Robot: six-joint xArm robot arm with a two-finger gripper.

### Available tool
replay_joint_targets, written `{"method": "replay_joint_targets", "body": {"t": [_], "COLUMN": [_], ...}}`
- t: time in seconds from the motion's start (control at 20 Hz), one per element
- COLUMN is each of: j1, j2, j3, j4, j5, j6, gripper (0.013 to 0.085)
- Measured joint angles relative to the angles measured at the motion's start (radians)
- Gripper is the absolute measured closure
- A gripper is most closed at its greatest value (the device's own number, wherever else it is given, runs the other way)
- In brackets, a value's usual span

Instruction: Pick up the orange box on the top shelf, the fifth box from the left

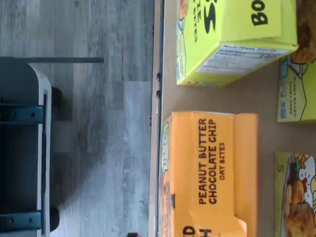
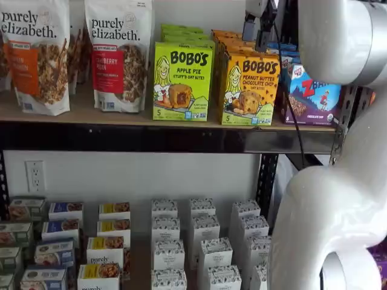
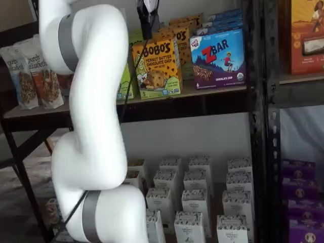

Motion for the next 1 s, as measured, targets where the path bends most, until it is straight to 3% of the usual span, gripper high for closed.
{"method": "replay_joint_targets", "body": {"t": [1.0], "j1": [0.001], "j2": [-0.019], "j3": [0.064], "j4": [-0.013], "j5": [-0.005], "j6": [-0.004], "gripper": [0.013]}}
